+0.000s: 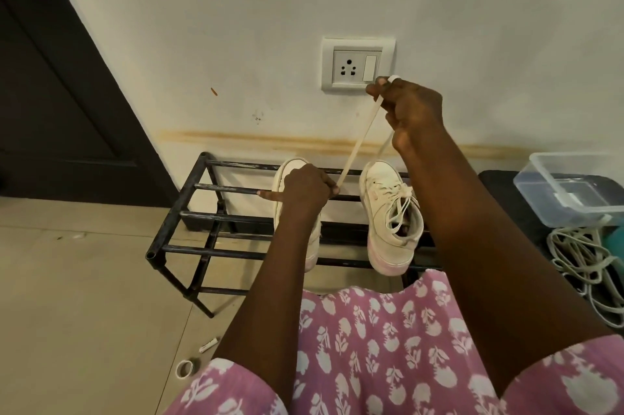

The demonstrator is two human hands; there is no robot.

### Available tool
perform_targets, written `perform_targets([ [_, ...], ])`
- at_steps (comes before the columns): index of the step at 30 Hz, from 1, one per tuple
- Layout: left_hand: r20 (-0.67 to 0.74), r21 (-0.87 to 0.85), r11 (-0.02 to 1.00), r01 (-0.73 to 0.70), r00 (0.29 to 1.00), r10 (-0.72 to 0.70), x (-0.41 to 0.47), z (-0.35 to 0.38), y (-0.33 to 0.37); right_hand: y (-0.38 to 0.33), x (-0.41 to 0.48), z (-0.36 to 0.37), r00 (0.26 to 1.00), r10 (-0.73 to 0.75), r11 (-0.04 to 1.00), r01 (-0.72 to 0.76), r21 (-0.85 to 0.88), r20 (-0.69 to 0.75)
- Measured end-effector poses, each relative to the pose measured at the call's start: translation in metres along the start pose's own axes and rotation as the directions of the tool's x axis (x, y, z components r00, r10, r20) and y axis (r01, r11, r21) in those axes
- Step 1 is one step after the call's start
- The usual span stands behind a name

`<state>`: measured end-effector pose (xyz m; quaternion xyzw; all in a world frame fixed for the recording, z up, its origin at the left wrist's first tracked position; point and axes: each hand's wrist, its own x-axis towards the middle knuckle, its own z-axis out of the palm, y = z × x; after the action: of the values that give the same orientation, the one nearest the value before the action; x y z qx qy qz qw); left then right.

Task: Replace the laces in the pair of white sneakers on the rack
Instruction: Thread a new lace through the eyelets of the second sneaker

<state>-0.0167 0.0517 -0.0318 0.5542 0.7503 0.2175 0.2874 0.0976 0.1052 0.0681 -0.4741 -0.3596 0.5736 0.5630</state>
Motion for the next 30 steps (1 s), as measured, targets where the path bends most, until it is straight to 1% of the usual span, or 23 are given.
perform_targets([
  [2, -0.021, 0.013, 1.0, -0.011, 1.0, 0.011, -0.001, -0.001, 0.005, 0.002, -0.004, -0.001, 0.999, 0.004, 0.999, -0.003, -0.04, 0.04],
  [3, -0.046, -0.025, 0.999, -0.023, 0.999, 0.022, -0.002, -0.001, 0.008, 0.004, -0.006, -0.001, 0.998, 0.01, 0.998, -0.007, -0.06, 0.056],
  [5, -0.08, -0.205, 0.975, -0.084, 0.994, 0.069, -0.005, -0.004, 0.018, 0.011, -0.011, 0.0, 0.996, 0.019, 0.995, -0.011, -0.101, 0.085],
  [6, -0.093, -0.332, 0.934, -0.133, 0.99, 0.108, -0.007, -0.006, 0.024, 0.015, -0.013, 0.001, 0.995, 0.024, 0.991, -0.011, -0.135, 0.094],
  [8, -0.161, -0.561, 0.796, -0.227, 0.973, 0.164, -0.013, -0.008, 0.035, 0.022, -0.017, 0.001, 0.994, 0.027, 0.983, -0.008, -0.183, 0.101],
  [9, -0.215, -0.61, 0.748, -0.261, 0.963, 0.161, -0.015, -0.008, 0.039, 0.024, -0.018, 0.001, 0.994, 0.026, 0.984, -0.007, -0.18, 0.103],
  [10, -0.266, -0.627, 0.727, -0.281, 0.954, 0.139, -0.017, -0.007, 0.042, 0.026, -0.019, 0.0, 0.994, 0.029, 0.985, -0.01, -0.174, 0.104],
  [12, -0.321, -0.622, 0.735, -0.269, 0.944, 0.074, -0.016, -0.004, 0.043, 0.027, -0.02, 0.0, 0.993, 0.053, 0.984, -0.034, -0.173, 0.107],
  [15, -0.289, -0.557, 0.799, -0.224, 0.955, 0.067, -0.012, 0.002, 0.039, 0.024, -0.018, -0.002, 0.989, 0.114, 0.978, -0.094, -0.186, 0.098],
  [19, -0.204, -0.468, 0.868, -0.166, 0.976, 0.077, -0.007, 0.011, 0.03, 0.015, -0.012, -0.004, 0.993, 0.09, 0.98, -0.075, -0.185, 0.075],
  [22, -0.139, -0.257, 0.957, -0.133, 0.985, 0.1, -0.003, 0.018, 0.024, 0.007, -0.009, -0.005, 0.994, 0.075, 0.983, -0.061, -0.17, 0.074],
  [24, -0.096, -0.1, 0.991, -0.09, 0.992, 0.08, 0.0, 0.022, 0.021, 0.003, -0.009, -0.007, 0.994, 0.07, 0.984, -0.056, -0.171, 0.08],
  [26, -0.06, 0.035, 0.997, -0.066, 0.996, 0.068, 0.003, 0.025, 0.016, 0.0, -0.009, -0.007, 0.995, 0.064, 0.984, -0.05, -0.171, 0.078],
  [28, -0.028, 0.175, 0.982, -0.077, 0.996, 0.083, 0.005, 0.029, 0.011, -0.002, -0.008, -0.008, 0.996, 0.055, 0.986, -0.042, -0.162, 0.075],
  [30, 0.004, 0.267, 0.96, -0.083, 0.996, 0.086, 0.004, 0.032, 0.009, -0.002, -0.009, -0.009, 0.996, 0.048, 0.986, -0.034, -0.165, 0.08],
])
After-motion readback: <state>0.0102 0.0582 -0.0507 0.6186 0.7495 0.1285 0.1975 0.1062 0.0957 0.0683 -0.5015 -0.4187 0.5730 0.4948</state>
